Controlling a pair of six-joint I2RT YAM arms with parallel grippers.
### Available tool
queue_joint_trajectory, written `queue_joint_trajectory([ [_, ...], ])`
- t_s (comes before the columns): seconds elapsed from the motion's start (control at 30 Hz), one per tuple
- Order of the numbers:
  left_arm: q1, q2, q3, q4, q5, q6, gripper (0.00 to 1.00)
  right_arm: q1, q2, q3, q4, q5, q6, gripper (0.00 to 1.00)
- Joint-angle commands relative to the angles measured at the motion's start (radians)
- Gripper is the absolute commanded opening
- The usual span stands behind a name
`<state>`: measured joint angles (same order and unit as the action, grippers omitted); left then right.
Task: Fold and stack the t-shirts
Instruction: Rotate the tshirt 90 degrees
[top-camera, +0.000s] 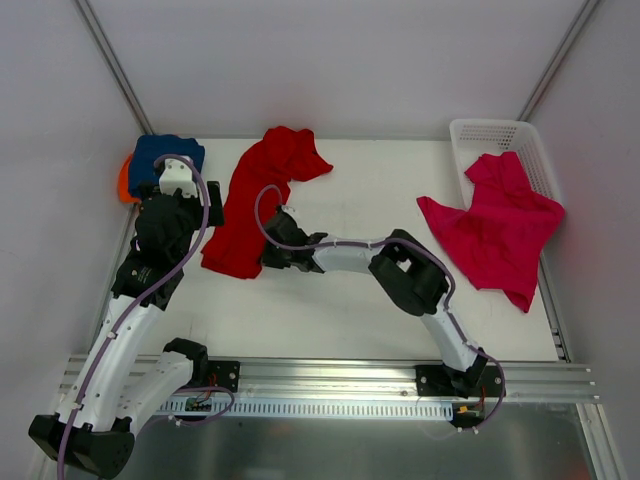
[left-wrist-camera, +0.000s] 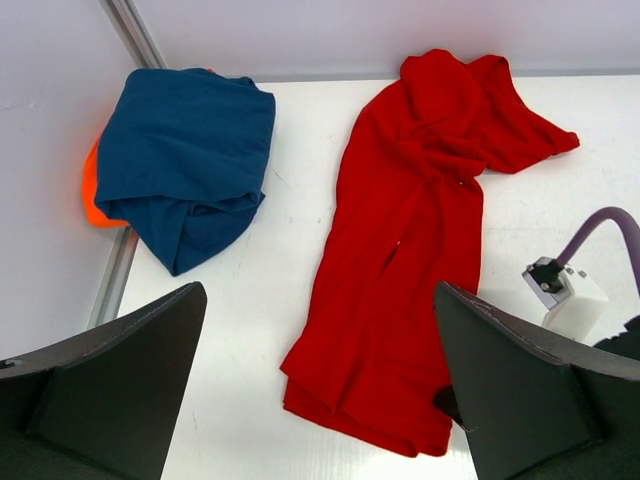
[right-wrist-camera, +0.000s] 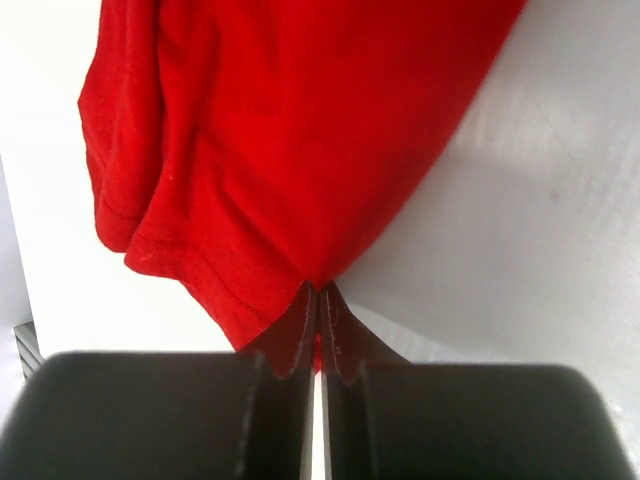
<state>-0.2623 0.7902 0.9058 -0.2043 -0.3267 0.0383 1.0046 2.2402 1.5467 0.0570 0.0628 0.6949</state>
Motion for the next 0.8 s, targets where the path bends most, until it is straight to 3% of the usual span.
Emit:
queue_joint_trajectory([
  [0.0,-0.002,-0.014,-0.002,0.037,-0.023,0.009,0.99,-0.006,-0.030,-0.101,-0.072,0.019,-0.006,0.00],
  [0.13,-0.003,-0.003,-0.005,0.039,0.026,-0.003,0.99,-0.012,-0.148,-0.255,-0.072,0.077,-0.024,0.00],
  [0.27,-0.015,0.078,0.031,0.026,0.197,-0.034,0.99,-0.018,-0.332,-0.451,-0.072,0.166,-0.044,0.00],
  [0.37,-0.020,0.177,0.120,-0.062,0.417,-0.167,0.99,-0.018,-0.483,-0.597,-0.098,0.222,-0.052,0.00],
  [0.4,-0.022,0.197,0.131,-0.088,0.551,-0.243,0.99,-0.018,-0.561,-0.632,-0.123,0.239,-0.052,0.00],
  [0.5,-0.046,0.250,0.113,-0.092,0.762,-0.379,0.99,-0.015,-0.680,-0.770,-0.152,0.290,-0.037,0.00],
  [0.63,-0.190,0.233,-0.016,-0.089,0.692,-0.433,0.99,0.028,-0.881,-0.882,-0.224,0.357,-0.002,0.00],
  [0.77,-0.284,0.233,-0.099,-0.072,0.687,-0.500,0.99,0.112,-0.958,-0.922,-0.269,0.382,0.052,0.00],
])
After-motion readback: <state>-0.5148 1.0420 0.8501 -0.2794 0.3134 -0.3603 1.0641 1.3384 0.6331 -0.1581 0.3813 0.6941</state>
